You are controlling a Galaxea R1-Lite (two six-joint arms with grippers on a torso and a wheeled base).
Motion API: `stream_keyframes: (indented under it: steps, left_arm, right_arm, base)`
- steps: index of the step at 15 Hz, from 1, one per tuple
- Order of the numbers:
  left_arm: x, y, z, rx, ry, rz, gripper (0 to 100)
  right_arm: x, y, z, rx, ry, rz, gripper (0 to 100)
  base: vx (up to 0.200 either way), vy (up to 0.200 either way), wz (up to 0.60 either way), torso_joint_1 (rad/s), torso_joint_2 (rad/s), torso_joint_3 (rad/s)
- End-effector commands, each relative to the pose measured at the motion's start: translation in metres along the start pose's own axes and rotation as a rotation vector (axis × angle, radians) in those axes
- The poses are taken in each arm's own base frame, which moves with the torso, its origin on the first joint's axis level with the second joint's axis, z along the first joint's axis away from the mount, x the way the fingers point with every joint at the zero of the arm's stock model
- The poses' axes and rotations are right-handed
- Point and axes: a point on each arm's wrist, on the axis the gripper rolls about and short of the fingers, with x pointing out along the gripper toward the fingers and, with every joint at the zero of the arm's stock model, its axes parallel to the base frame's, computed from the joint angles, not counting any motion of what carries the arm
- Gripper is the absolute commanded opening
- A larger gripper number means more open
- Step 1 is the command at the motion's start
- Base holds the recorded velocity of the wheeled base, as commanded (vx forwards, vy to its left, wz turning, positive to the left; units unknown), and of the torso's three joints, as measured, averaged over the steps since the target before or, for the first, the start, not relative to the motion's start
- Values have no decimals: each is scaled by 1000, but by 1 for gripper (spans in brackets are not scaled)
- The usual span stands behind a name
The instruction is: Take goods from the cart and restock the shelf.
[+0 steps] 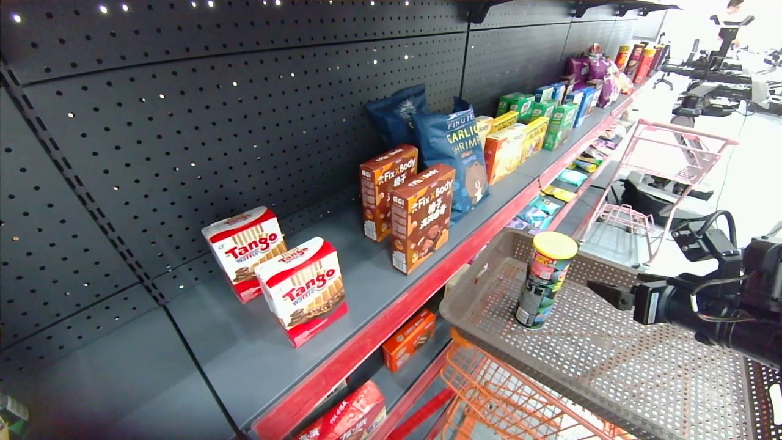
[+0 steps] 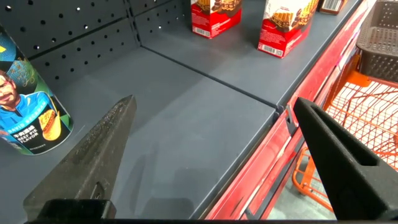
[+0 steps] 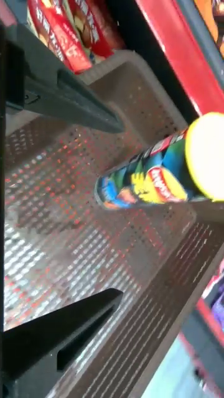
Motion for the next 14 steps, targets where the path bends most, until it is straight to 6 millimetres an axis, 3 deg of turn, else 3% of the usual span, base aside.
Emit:
stream_keyframes:
  steps: [1, 5, 14]
  left_arm:
    - [0, 0, 0, 0, 0, 0, 100]
    - [0, 0, 0, 0, 0, 0, 100]
    - [0, 0, 0, 0, 0, 0, 100]
  right_arm:
    - [19, -9, -13, -7, 42, 7, 100]
    - [40, -21, -20, -11, 29, 40, 100]
    - [78, -25, -12, -37, -11, 202, 100]
  base:
    - [0, 0, 0, 0, 0, 0]
    - [0, 0, 0, 0, 0, 0]
    - [0, 0, 0, 0, 0, 0]
